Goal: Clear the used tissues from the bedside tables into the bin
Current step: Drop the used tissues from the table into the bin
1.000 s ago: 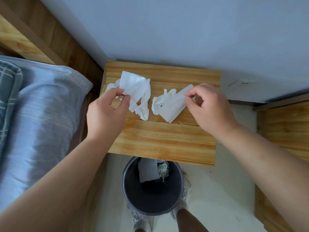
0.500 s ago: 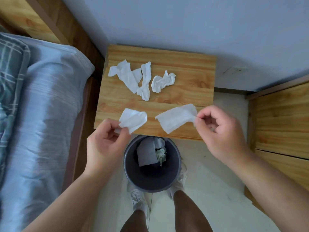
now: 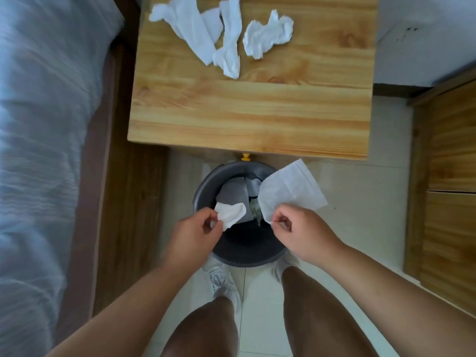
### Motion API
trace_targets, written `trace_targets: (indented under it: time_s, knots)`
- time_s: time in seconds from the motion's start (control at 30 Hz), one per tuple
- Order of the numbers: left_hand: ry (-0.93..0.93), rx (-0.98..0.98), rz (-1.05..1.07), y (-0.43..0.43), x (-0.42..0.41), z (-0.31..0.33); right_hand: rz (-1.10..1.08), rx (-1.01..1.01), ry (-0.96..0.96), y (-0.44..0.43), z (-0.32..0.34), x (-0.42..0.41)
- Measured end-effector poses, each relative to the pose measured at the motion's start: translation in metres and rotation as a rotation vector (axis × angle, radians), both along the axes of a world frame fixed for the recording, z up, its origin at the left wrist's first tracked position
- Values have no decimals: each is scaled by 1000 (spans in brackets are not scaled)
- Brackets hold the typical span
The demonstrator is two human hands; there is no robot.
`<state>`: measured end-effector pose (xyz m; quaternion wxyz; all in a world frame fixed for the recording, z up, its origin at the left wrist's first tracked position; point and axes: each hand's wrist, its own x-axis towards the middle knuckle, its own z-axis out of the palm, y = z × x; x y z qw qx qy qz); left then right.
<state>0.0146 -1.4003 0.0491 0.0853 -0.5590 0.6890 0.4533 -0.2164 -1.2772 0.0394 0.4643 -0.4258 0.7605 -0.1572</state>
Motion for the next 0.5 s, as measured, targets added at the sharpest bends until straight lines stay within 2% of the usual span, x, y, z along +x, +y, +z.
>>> trace_targets:
  time_s: [0.27, 0.37, 0.5]
  knots:
    - [-35, 115, -13, 10, 5, -78, 198, 247, -35, -21, -71, 13]
    - [-8, 190, -5, 11, 7, -79, 229, 352, -73, -27, -71, 11]
    - [15, 189, -20, 5, 7, -52, 159, 262, -45, -28, -40, 0]
